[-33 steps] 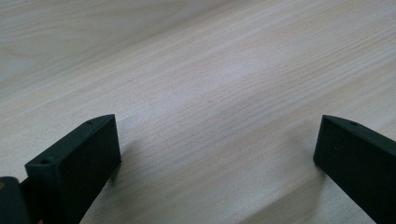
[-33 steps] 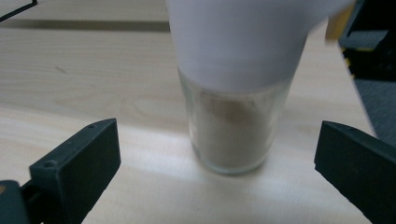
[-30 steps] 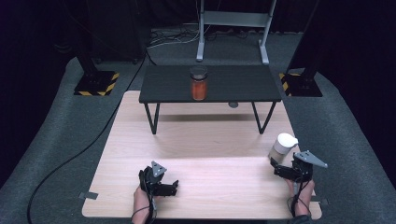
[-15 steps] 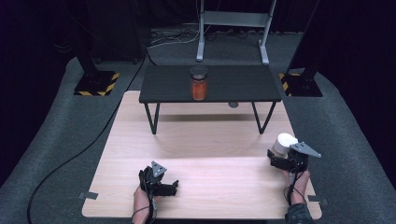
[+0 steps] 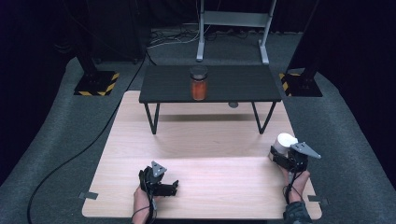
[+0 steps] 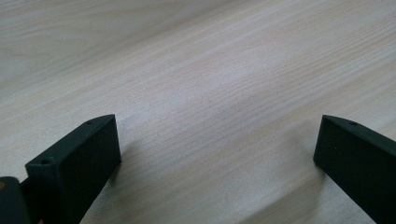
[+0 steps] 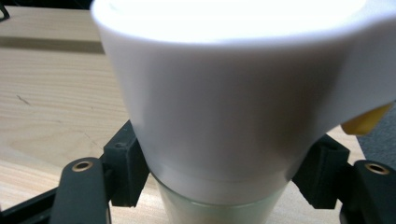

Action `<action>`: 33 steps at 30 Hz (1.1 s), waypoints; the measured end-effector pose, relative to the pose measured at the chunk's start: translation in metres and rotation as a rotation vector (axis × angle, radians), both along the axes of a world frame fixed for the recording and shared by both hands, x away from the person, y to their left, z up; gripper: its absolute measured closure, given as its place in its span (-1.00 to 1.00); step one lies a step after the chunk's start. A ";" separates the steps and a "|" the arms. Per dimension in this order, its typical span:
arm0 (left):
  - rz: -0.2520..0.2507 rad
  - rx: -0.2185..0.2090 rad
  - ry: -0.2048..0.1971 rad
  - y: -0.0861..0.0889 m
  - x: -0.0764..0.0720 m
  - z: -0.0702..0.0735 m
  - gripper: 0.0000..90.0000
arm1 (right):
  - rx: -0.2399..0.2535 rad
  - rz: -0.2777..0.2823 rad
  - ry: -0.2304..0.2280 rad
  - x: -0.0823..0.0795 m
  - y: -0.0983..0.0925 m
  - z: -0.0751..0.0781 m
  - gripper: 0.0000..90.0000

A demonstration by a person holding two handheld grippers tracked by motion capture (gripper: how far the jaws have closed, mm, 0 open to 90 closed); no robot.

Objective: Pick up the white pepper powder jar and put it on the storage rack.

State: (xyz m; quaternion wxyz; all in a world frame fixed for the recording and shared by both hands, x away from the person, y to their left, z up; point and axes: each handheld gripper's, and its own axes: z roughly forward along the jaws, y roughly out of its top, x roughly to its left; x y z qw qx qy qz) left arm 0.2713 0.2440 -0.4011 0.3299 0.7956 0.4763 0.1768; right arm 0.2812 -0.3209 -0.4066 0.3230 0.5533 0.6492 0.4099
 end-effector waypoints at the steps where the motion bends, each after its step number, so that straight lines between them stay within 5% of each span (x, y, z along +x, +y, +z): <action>1: 0.000 0.000 0.000 0.000 0.000 0.000 -0.99 | -0.004 0.000 -0.001 0.000 0.001 0.000 -0.34; 8: 0.000 0.001 -0.001 0.000 0.000 0.000 -0.99 | 0.000 0.000 -0.008 -0.002 0.001 0.001 -0.33; 33: 0.003 0.000 -0.001 0.000 0.000 0.000 -0.99 | -0.007 0.093 -0.012 0.000 -0.004 0.044 -0.33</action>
